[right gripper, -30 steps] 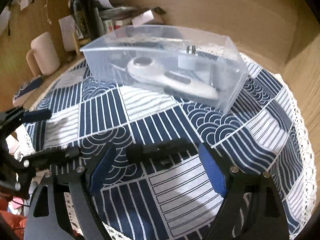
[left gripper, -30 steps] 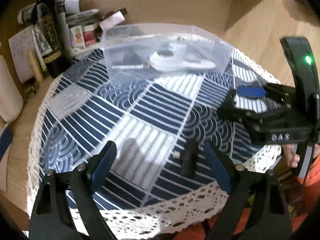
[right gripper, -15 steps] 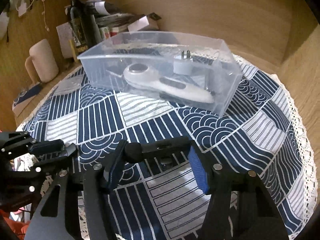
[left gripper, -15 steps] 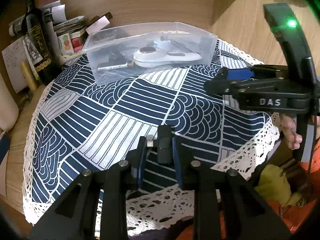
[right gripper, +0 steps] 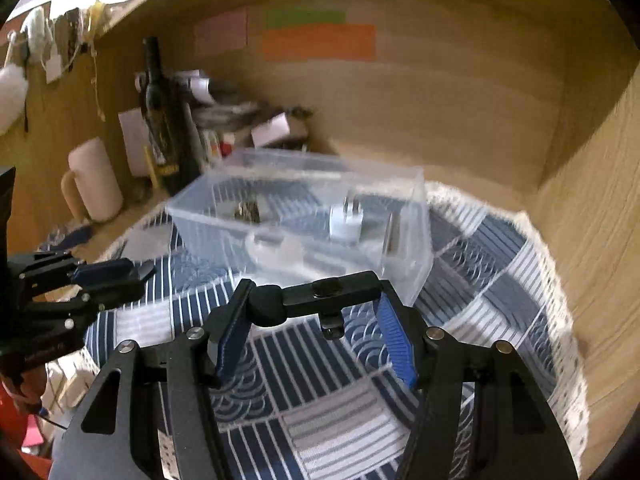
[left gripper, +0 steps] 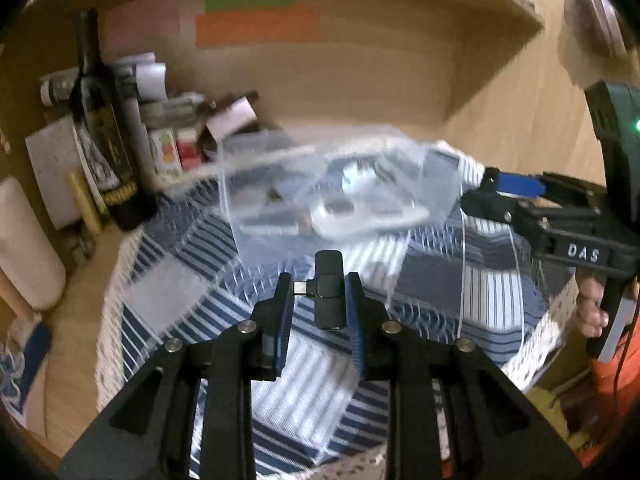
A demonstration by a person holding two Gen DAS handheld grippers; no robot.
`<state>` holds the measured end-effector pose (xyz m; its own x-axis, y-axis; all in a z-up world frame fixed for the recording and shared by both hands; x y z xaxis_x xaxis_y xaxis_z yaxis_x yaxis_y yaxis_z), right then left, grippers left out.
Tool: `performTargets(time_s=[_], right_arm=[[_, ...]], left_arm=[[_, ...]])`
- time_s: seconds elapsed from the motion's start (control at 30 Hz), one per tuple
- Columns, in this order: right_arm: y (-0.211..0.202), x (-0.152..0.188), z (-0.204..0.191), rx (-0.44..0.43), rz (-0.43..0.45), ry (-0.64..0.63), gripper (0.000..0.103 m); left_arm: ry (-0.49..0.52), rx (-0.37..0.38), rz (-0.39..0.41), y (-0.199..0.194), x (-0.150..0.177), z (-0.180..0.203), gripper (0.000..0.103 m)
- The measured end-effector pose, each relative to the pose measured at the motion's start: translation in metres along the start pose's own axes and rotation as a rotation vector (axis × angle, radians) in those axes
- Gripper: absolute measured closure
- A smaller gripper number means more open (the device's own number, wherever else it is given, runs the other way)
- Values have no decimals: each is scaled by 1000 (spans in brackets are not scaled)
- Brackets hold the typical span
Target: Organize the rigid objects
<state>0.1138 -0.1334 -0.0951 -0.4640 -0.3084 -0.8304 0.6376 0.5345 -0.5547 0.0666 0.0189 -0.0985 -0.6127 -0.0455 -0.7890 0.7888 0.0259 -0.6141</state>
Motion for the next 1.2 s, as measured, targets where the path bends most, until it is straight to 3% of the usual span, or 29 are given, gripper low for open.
performTargets(time_s=[0.17, 0.4, 0.63, 0.87, 1.2], right_arm=[[-3, -25, 2, 10, 49, -16, 46], [12, -56, 8, 22, 82, -40, 46], [56, -69, 17, 28, 13, -47, 46], [102, -63, 23, 26, -101, -50, 46], [133, -53, 27, 15, -201, -34, 46]], left_arm=[[-5, -14, 64, -5, -31, -8, 78], [-11, -1, 88, 7, -70, -18, 78], [-19, 26, 14, 51, -92, -25, 78], [-29, 60, -93, 99, -88, -31, 78], [-26, 83, -157, 127, -80, -34, 78]])
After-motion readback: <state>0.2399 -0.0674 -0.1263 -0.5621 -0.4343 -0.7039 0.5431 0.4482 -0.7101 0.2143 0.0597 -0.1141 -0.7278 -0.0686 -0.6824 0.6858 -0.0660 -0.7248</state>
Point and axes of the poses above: each gripper's, at about its wrist camera, not at the fingertips, and y roughly the way its jaws point, z to its right, x to its underside, the point moved 1 cm from there along y, roughly the way its jaws point, and after that the axes turned 6 degrees about -x, right-handed, at the moved point
